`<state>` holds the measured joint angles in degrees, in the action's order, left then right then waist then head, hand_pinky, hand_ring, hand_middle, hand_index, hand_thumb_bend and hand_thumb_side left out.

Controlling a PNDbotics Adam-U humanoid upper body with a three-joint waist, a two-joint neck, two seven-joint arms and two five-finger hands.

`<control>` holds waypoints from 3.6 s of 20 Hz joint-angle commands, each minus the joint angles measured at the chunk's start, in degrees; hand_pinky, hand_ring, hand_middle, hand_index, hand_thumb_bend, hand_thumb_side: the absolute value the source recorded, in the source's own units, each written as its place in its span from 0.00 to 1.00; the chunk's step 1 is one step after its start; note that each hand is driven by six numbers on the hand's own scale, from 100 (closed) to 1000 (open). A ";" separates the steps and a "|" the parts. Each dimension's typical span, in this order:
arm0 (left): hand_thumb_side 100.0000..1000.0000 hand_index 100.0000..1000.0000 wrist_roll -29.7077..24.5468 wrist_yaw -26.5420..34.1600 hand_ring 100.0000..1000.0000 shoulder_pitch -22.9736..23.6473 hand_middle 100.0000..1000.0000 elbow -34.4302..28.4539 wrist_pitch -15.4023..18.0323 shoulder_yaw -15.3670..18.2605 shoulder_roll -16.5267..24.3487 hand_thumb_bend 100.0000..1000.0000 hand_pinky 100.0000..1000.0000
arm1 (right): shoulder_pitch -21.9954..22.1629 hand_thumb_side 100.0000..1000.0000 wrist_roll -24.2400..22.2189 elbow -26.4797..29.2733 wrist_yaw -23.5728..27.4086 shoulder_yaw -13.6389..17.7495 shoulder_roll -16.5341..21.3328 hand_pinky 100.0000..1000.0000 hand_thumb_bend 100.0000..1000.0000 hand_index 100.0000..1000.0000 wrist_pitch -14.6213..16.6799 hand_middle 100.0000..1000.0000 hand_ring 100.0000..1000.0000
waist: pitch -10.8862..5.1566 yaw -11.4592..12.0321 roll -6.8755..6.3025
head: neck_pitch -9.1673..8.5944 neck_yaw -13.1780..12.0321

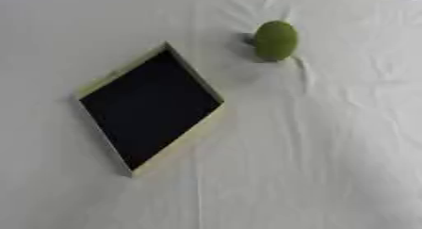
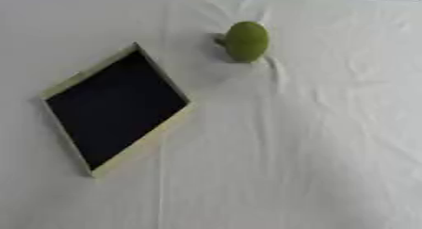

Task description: Pick up objects on the table and place them in the box.

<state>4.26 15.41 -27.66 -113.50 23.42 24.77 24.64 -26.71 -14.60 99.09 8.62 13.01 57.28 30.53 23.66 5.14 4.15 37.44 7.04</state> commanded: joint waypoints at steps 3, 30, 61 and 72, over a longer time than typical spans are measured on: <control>0.45 0.68 -0.57 0.55 0.62 -0.41 0.52 -1.10 0.02 -0.32 2.07 0.00 0.57 | -1.65 0.00 -4.46 -0.42 -4.69 -4.17 7.24 0.83 0.00 0.88 3.44 0.87 0.94 | -1.60 0.48 0.13 | -0.27 0.58; 0.46 0.68 -1.95 1.37 0.62 -0.55 0.52 -1.10 -0.38 -1.05 1.67 0.00 0.56 | -13.03 0.00 -19.10 -9.75 -19.67 -19.24 2.94 0.90 0.05 0.92 2.49 0.87 1.00 | -1.86 1.63 0.41 | 0.07 1.99; 0.46 0.68 -2.71 2.29 0.62 -1.19 0.52 -1.10 -0.80 -1.80 1.11 0.00 0.56 | -33.17 0.09 -24.61 -38.82 -36.91 -26.00 -15.53 0.93 0.02 1.00 0.81 0.88 1.00 | -2.26 2.36 0.53 | 0.71 3.36; 0.47 0.67 -3.10 2.59 0.62 -1.71 0.52 -1.10 -0.80 -1.95 0.77 0.00 0.56 | -34.26 0.15 -23.65 -44.63 -42.60 -24.63 -18.56 0.93 0.03 1.00 2.09 0.89 1.00 | -1.54 3.14 0.58 | 0.59 3.74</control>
<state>1.40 17.90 -28.74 -113.50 22.57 22.72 24.55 -59.59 -36.23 54.62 -33.12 -12.38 37.73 30.23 23.35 8.31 5.01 38.20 10.64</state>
